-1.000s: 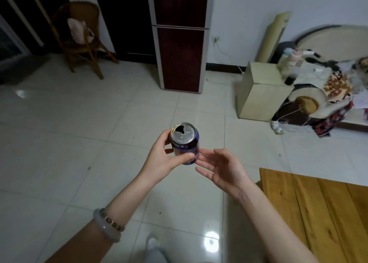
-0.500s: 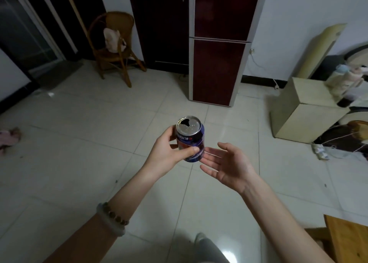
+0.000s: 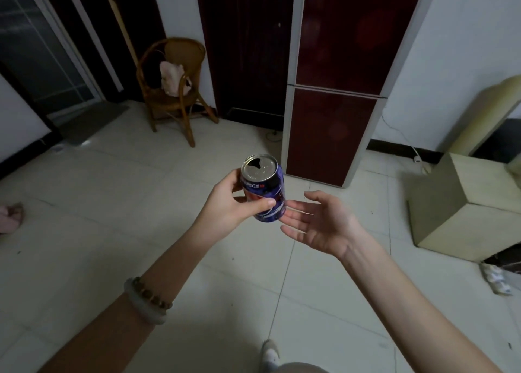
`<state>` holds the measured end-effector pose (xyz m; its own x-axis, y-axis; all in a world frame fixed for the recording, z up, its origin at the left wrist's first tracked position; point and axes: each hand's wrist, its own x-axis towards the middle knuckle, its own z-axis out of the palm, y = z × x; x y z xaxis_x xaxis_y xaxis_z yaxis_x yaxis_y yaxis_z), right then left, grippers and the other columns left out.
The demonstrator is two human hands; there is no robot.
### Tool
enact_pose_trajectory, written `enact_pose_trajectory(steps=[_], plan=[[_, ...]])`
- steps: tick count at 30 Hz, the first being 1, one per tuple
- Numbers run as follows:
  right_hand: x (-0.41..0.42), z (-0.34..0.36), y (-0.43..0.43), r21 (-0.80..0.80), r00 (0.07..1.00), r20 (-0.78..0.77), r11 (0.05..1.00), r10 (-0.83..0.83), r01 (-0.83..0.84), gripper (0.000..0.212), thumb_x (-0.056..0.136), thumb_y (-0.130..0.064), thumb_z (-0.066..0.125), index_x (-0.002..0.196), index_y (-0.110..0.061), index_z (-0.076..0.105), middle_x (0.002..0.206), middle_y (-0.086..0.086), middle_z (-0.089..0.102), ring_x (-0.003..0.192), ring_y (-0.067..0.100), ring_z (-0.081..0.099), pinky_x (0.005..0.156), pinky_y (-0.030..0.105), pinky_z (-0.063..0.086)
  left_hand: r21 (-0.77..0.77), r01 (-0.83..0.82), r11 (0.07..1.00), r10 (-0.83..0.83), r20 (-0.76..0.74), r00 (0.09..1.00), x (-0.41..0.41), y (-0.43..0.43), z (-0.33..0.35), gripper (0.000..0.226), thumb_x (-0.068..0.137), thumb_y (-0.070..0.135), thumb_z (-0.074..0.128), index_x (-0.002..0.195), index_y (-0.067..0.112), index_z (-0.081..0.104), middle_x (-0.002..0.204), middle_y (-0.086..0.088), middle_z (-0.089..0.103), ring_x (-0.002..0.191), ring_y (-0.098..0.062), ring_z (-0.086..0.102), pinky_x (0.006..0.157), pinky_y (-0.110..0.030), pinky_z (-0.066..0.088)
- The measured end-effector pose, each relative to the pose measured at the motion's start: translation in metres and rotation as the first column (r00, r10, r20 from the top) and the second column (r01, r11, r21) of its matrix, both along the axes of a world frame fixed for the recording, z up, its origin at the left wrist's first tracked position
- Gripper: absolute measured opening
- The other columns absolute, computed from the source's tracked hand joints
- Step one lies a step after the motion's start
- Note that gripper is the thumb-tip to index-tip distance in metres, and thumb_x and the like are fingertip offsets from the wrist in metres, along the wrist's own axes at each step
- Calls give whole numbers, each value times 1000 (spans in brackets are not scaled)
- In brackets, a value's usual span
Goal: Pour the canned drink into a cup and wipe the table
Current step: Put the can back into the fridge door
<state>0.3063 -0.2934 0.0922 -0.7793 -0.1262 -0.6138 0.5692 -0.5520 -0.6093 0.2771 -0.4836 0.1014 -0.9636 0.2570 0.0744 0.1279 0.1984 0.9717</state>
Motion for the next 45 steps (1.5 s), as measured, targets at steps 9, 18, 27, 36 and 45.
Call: enact_pose_trajectory(steps=[9, 18, 27, 36, 45], plan=[[-151, 8, 2, 10, 1000, 7, 1000, 22, -22, 31, 90, -25, 45, 105, -1, 58, 96, 18, 64, 90, 28, 61, 86, 40, 47, -12, -43, 999, 43, -5, 999, -148, 5, 10, 48, 67, 12, 82, 106, 29, 60, 103, 13, 67, 96, 2, 61, 72, -3, 44], [-313, 15, -5, 2, 996, -9, 996, -87, 87, 34, 88, -25, 45, 110, -1, 57, 101, 18, 63, 95, 29, 60, 88, 40, 46, -26, 101, 995, -101, -22, 995, -331, 1, 20, 60, 66, 17, 84, 120, 19, 58, 112, 9, 66, 106, -4, 59, 80, -11, 46], [-460, 22, -9, 60, 979, -65, 978, -196, 199, 30, 89, -25, 46, 100, -2, 62, 89, 13, 67, 89, 25, 62, 88, 38, 46, -58, 220, 974, -224, -58, 973, -502, 9, 36, 56, 64, 17, 85, 111, 29, 58, 106, 18, 64, 101, 4, 58, 72, -1, 42], [-580, 17, 25, 104, 974, -72, 969, -215, 222, 33, 89, -27, 47, 104, -3, 62, 100, 14, 65, 92, 26, 61, 83, 39, 47, -12, 271, 962, -271, -55, 961, -630, 45, 34, 53, 65, 3, 83, 111, 14, 60, 100, 11, 67, 85, 11, 62, 70, -4, 44], [-720, 33, 89, 161, 984, -130, 977, -122, 142, 29, 89, -22, 41, 96, -5, 63, 90, 11, 65, 86, 24, 60, 79, 38, 47, -49, 249, 967, -253, -106, 962, -770, 103, 46, 49, 62, 11, 86, 102, 28, 62, 98, 11, 70, 92, 3, 64, 79, -13, 47]])
